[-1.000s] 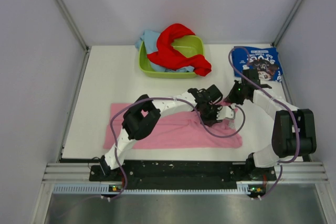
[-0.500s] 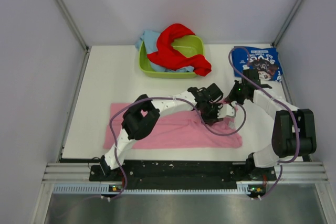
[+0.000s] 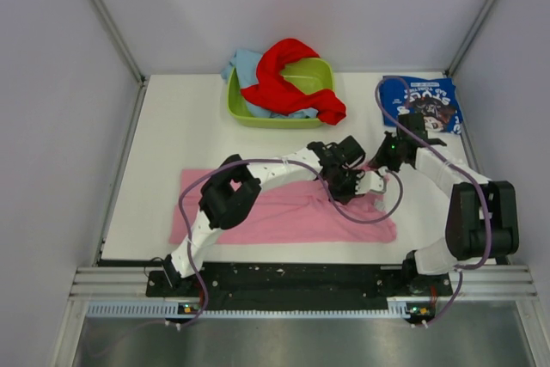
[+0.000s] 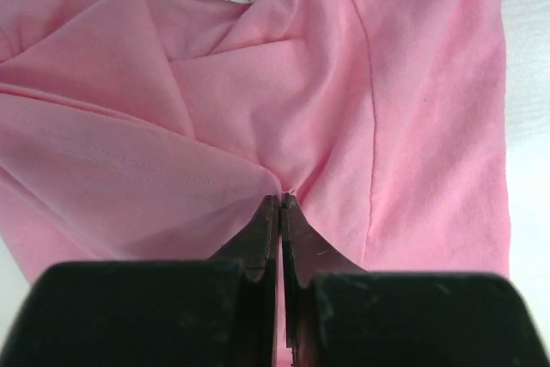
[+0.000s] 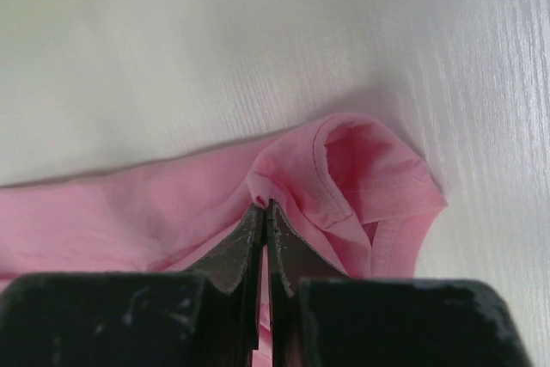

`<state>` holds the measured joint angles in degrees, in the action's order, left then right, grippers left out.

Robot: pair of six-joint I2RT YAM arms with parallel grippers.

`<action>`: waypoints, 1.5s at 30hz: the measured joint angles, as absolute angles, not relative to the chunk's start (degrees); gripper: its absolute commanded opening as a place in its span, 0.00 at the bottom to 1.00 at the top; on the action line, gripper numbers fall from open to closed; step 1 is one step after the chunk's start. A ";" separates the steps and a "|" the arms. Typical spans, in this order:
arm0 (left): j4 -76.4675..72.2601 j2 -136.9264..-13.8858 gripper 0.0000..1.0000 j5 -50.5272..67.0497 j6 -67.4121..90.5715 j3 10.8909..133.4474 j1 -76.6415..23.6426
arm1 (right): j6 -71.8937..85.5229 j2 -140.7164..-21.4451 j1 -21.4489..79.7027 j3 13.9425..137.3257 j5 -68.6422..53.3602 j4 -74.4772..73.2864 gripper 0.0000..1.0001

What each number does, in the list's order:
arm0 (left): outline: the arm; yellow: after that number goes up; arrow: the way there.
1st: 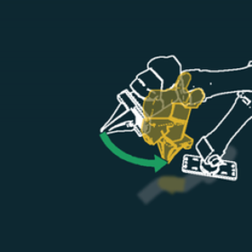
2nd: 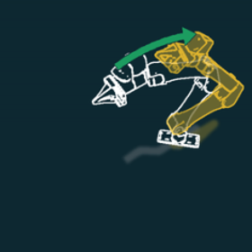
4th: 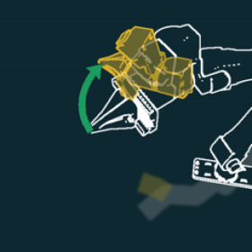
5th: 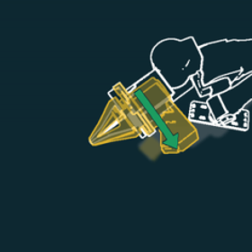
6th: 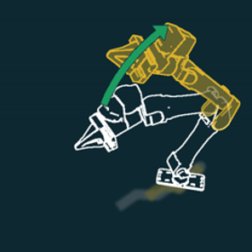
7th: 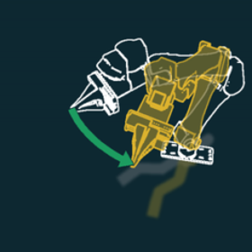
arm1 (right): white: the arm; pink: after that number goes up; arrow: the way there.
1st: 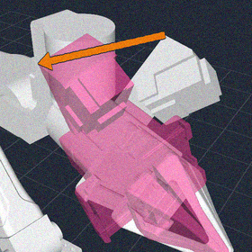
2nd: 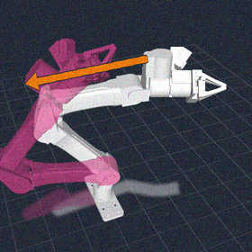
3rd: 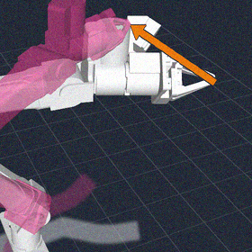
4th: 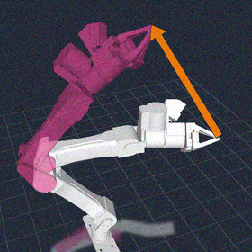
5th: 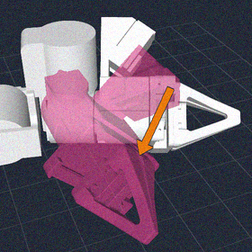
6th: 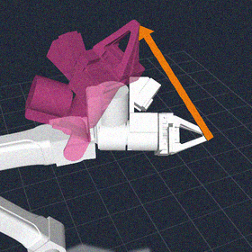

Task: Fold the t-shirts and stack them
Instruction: Fold the other side of the tshirt into a rectangle

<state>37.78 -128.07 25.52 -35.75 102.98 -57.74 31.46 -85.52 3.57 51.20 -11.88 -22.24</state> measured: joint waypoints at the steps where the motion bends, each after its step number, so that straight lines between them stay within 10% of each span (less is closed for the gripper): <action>1: 38.17 -127.98 0.00 25.63 -35.99 102.98 -57.74 | 31.46 -85.23 3.57 51.05 -11.90 -22.24 0.00; 21: 47.44 -113.03 0.00 33.52 -44.97 89.91 -52.23 | 36.84 -54.13 7.03 31.18 -14.90 -36.25 0.00; 41: 50.13 -116.03 0.00 35.18 -49.54 88.92 -52.45 | 45.58 -48.71 9.06 25.04 -14.90 -43.24 0.02; 43: 51.20 -116.62 0.10 35.42 -50.30 89.34 -52.49 | 46.63 -47.46 9.15 23.81 -15.16 -43.44 0.20; 45: 52.51 -117.67 0.41 35.59 -51.35 90.17 -52.56 | 47.57 -46.50 9.17 23.22 -15.11 -44.18 0.40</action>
